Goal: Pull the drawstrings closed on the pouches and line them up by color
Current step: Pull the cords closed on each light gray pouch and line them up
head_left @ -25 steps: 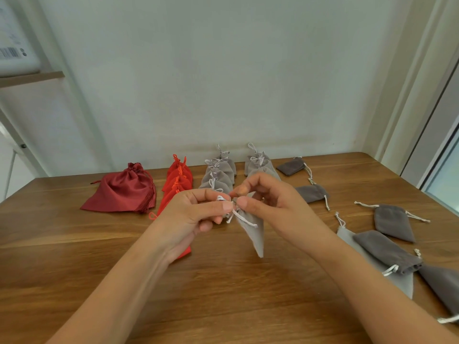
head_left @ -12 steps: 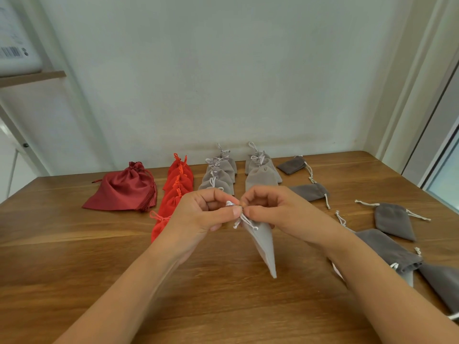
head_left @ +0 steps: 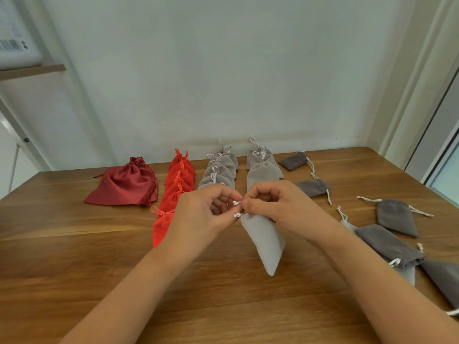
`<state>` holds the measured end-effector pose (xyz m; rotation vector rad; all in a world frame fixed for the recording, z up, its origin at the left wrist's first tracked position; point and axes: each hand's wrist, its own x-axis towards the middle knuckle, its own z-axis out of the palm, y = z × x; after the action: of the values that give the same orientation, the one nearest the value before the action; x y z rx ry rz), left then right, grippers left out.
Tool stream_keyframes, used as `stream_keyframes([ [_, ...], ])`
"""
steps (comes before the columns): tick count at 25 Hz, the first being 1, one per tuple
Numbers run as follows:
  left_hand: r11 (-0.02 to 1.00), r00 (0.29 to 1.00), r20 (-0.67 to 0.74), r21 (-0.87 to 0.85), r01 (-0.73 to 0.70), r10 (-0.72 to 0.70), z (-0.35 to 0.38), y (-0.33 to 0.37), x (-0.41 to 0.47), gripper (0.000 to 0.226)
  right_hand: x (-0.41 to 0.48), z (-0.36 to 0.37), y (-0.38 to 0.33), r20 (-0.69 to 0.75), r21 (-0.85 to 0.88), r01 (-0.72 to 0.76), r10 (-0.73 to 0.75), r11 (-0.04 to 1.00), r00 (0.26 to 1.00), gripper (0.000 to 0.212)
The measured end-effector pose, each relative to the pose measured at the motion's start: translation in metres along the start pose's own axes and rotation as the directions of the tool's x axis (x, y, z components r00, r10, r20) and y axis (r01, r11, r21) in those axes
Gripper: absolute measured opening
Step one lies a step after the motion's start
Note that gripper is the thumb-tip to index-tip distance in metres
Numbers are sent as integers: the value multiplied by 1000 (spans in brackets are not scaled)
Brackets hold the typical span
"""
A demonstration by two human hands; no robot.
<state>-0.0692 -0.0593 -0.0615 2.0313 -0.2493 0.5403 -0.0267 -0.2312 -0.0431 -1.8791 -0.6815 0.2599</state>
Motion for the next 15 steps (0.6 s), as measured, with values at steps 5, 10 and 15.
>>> stream_keyframes([
  [5,924,959,39,256,-283,282,-4,2,2,6,-1,-6,2,-9,84,-42,43,996,999,23],
  [10,846,900,23,330,-418,435,-14,-3,4,9,1,0,1,101,434,-148,115,889,988,12],
  [15,847,892,57,292,-445,449,-15,-4,4,11,4,-1,6,0,409,-70,77,910,997,28],
])
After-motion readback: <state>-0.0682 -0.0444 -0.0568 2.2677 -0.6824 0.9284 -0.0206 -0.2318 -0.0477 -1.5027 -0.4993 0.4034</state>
